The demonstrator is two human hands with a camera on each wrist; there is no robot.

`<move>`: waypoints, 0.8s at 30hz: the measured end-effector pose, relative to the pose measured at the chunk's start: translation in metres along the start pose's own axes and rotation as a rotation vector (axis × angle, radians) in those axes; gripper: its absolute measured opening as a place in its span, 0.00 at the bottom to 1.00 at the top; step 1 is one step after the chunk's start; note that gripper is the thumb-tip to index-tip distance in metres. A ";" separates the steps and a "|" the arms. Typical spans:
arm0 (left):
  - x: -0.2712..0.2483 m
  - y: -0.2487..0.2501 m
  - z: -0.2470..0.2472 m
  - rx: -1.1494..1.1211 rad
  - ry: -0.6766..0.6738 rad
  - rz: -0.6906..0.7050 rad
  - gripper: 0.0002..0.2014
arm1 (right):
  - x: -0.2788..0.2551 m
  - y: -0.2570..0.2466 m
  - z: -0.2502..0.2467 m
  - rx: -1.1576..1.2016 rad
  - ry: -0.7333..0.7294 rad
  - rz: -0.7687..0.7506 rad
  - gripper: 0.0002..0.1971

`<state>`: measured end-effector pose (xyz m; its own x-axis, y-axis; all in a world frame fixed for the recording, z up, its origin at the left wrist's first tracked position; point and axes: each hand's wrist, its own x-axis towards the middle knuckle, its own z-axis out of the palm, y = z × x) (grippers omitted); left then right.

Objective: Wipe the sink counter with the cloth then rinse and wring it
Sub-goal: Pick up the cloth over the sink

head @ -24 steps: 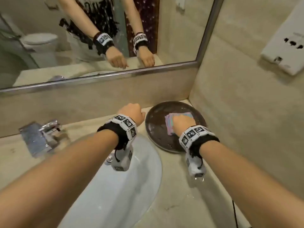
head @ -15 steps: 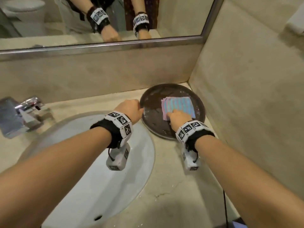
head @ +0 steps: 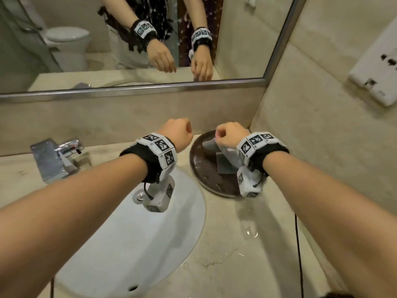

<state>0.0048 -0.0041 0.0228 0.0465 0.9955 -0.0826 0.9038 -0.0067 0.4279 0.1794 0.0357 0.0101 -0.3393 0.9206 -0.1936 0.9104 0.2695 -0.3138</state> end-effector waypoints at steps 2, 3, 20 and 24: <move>-0.002 0.003 -0.019 -0.020 0.030 0.017 0.10 | 0.000 -0.020 -0.026 0.106 -0.007 -0.071 0.05; -0.004 0.004 -0.028 -0.029 0.040 0.026 0.11 | 0.001 -0.031 -0.036 0.155 0.004 -0.097 0.05; -0.136 -0.127 -0.162 -0.157 0.376 -0.275 0.11 | 0.013 -0.263 -0.053 0.349 -0.120 -0.657 0.01; -0.195 -0.176 -0.187 -0.171 0.488 -0.305 0.11 | -0.002 -0.328 -0.029 0.465 -0.151 -0.774 0.01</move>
<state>-0.2425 -0.1791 0.1320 -0.4411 0.8790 0.1809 0.7628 0.2610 0.5917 -0.1113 -0.0464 0.1407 -0.8722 0.4747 0.1177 0.2399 0.6251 -0.7427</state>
